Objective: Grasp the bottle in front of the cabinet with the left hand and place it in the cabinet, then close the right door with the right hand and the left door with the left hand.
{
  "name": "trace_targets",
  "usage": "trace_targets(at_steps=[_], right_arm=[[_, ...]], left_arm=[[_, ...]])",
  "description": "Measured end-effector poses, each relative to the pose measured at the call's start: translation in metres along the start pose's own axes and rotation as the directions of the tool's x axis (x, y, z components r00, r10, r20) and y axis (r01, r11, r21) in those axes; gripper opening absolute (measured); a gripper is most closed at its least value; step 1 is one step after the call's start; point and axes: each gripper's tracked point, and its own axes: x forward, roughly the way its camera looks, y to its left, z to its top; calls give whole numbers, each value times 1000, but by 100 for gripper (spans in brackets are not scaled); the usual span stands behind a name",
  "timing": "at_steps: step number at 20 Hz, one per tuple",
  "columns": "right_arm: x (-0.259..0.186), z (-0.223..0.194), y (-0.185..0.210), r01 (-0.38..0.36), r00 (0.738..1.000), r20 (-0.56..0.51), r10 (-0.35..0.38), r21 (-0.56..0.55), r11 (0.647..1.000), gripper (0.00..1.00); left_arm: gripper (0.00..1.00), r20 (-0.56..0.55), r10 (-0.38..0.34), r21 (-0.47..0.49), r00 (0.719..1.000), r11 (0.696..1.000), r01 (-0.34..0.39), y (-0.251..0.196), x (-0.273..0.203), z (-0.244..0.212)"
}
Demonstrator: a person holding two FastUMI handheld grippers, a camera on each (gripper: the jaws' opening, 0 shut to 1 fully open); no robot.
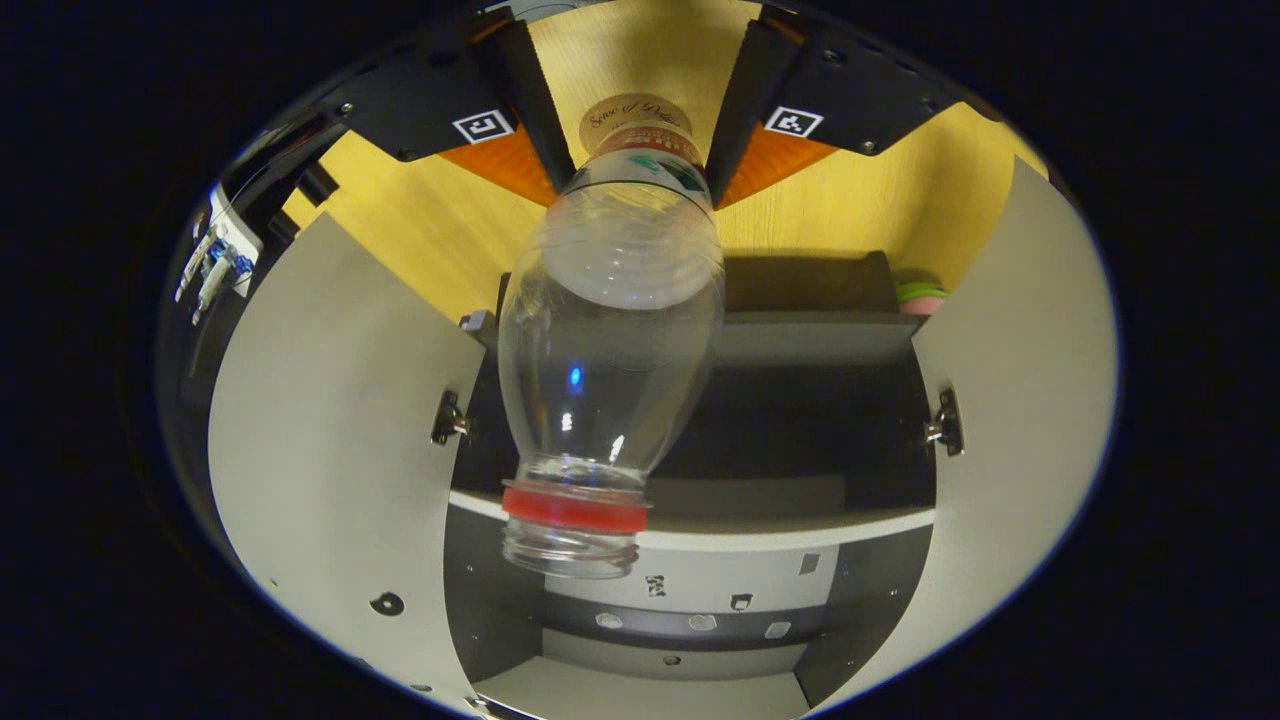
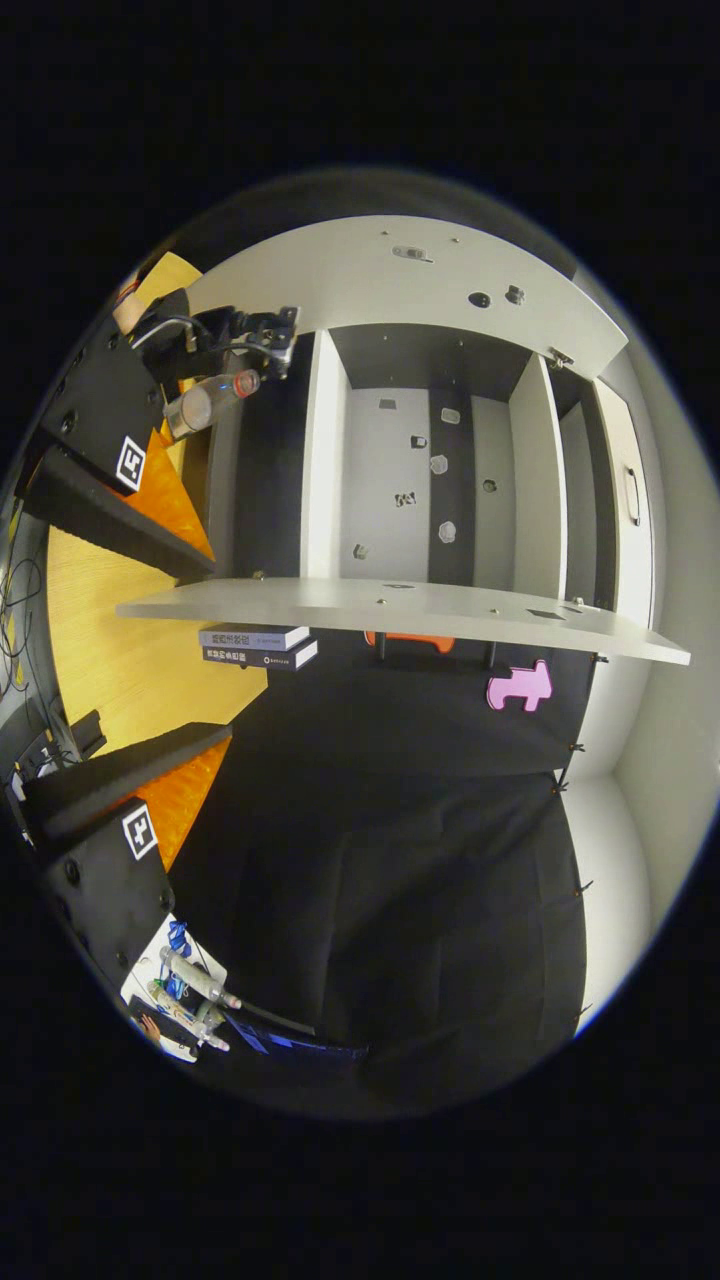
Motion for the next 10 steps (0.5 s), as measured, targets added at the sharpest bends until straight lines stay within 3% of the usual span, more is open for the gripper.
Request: trace_targets(at_steps=[4,10], right_arm=[[4,6,1,-55,998,26,55,-5,998,98],[9,13,-13,-105,993,53,104,9,994,97]], left_arm=[[76,76,26,62,997,998,-31,12,-27,88],[77,143,4,-12,990,1000,-2,8,-64,189]])
